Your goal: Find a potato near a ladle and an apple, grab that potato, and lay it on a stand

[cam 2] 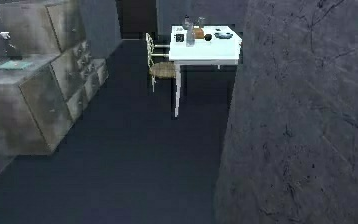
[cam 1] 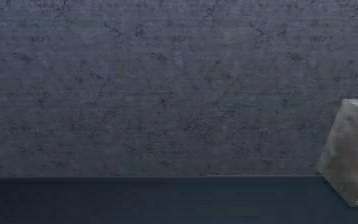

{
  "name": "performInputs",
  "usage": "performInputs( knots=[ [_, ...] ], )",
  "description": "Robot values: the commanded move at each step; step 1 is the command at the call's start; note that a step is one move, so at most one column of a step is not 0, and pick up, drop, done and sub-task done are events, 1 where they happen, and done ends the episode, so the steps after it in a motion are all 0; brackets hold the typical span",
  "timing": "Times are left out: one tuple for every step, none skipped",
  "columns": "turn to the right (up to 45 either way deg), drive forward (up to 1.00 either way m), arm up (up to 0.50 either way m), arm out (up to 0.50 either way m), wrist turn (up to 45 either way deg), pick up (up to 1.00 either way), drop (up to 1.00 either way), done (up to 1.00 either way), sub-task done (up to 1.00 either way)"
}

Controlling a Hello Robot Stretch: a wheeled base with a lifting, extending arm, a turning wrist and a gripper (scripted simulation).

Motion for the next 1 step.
performInputs(
  knots=[
    [0.0,0.15,0.0,0.0,0.0,0.0,0.0,0.0,0.0]
  ],
)
